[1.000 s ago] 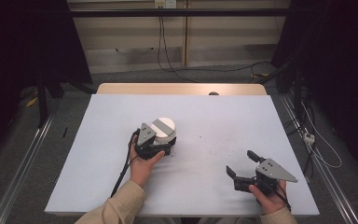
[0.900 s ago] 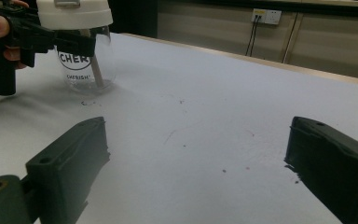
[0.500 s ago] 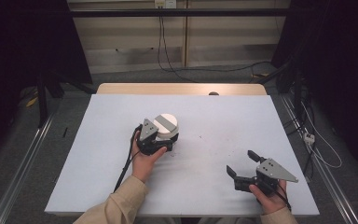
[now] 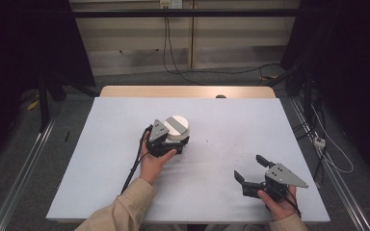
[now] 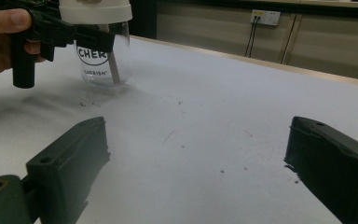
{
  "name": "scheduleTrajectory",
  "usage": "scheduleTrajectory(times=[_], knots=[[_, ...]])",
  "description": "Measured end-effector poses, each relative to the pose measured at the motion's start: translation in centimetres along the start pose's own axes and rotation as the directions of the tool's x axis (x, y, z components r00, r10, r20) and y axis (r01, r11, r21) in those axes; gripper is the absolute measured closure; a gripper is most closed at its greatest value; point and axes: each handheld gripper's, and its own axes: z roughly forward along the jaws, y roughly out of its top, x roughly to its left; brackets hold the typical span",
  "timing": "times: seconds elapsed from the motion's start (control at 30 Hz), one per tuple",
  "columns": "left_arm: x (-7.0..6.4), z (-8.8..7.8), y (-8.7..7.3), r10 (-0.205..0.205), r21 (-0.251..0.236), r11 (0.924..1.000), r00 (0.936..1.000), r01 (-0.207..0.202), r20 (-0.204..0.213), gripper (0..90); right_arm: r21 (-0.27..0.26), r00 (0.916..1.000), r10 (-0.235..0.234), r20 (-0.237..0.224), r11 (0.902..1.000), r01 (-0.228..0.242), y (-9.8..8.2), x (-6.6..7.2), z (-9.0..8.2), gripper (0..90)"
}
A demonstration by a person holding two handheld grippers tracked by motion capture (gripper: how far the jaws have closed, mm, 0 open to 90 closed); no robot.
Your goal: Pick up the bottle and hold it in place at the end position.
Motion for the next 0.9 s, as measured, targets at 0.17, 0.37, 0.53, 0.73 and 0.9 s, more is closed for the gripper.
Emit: scheduleTrajectory(times=[0.17,0.37,0.53,0.73,0.9], knots=[[0.0,0.3,0.1,-0.001,0.001,1.0,1.0,0.001,0.009,18.4,0.001,1.0,-0.001,-0.001,1.0,0.001,0.0,0.0,0.0,5.2],[0.1,0.7,0.0,-0.01,0.008,0.9999,0.9998,0.01,0.016,18.4,0.002,1.0,0.0,-0.001,1.0,0.0,0.0,0.0,0.0,5.3],[0.1,1.0,0.0,-0.01,0.008,0.9999,0.9998,0.01,0.019,18.4,0.002,1.0,0.0,-0.001,1.0,0.0,0.0,0.0,0.0,5.2],[0.1,1.5,0.4,-0.007,0.014,0.9999,0.9995,0.007,0.03,18.4,0.003,1.0,0.0,-0.002,1.0,0.0,0.0,0.0,0.0,5.2],[0.2,1.7,0.6,-0.015,0.018,0.9997,0.9993,0.014,0.034,18.4,0.004,1.0,0.001,-0.003,1.0,-0.001,0.0,0.0,0.0,5.2]])
